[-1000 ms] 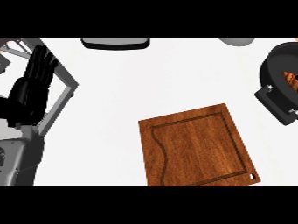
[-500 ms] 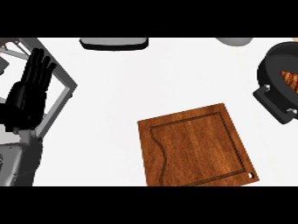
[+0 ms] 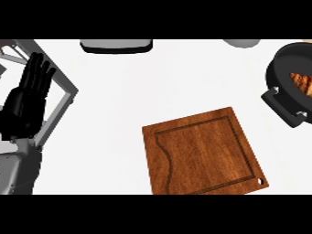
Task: Pick the croissant from the cutting board and place it in the pot
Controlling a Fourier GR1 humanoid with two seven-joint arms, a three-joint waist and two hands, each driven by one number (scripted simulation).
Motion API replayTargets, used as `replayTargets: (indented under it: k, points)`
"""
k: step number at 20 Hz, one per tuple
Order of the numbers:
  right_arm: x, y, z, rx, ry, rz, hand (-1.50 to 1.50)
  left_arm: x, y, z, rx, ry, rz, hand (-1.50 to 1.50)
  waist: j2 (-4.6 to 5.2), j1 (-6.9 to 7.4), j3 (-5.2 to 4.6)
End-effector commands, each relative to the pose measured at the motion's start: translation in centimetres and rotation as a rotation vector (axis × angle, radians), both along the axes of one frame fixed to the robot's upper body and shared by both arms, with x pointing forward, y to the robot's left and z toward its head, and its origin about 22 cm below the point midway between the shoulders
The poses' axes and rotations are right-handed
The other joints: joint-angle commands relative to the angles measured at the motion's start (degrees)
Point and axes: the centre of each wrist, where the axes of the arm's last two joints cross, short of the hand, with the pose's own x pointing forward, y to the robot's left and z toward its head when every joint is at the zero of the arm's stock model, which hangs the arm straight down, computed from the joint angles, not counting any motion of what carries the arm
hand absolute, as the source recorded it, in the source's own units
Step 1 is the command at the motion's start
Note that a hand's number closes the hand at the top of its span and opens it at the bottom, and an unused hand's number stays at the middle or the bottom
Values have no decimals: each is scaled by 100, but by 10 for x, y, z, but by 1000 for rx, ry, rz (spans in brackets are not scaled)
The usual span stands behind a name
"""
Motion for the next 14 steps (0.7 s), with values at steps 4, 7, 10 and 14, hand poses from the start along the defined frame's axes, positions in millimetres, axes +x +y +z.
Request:
replayTargets:
  k: [4, 7, 10, 14]
  points:
    - [-66, -27, -17, -5, -56, -48, -150, 13, -3, 13, 7, -14, 3, 0, 9, 9, 1]
    - [-101, -51, -1, -17, -54, -45, -150, -5, 7, -10, 12, -6, 1, 0, 7, 11, 0]
    - [-114, -46, -2, -15, -59, -46, -150, 2, -6, -24, -8, -7, -6, 0, 11, 16, -2]
    - [-153, -64, -12, -27, -67, -43, -150, 3, -1, 11, -13, -5, 2, 0, 7, 26, 0]
